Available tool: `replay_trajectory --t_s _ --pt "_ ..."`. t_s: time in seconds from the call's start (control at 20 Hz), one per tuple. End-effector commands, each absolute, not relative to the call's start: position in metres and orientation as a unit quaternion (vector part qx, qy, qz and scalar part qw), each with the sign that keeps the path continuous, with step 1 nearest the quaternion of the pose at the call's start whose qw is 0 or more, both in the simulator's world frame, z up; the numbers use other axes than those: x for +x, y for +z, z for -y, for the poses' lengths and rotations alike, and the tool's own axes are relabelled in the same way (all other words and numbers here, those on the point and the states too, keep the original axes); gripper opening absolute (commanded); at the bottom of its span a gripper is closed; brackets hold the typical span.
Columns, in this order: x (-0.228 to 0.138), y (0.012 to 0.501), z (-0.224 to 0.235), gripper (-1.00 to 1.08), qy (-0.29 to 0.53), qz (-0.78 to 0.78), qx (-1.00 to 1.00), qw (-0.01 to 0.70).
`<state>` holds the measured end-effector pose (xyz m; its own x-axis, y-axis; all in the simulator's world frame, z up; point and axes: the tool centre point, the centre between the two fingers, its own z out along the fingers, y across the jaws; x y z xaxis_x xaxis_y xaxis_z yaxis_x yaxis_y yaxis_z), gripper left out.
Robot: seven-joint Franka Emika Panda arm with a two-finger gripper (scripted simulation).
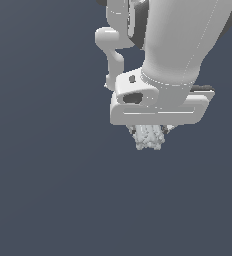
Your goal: Pick up the object and move it to a goal position.
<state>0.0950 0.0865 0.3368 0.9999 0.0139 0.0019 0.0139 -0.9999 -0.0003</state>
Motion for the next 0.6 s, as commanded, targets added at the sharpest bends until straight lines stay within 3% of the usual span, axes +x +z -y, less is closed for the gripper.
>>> replay_trajectory --t_s 0.0,0.55 --pt "0.1 0.347 -0.088 -1.0 -0.001 0.007 -1.0 0.0" --pt "0.116 0.373 -0.091 -1.0 0.0 0.007 -1.0 0.0"
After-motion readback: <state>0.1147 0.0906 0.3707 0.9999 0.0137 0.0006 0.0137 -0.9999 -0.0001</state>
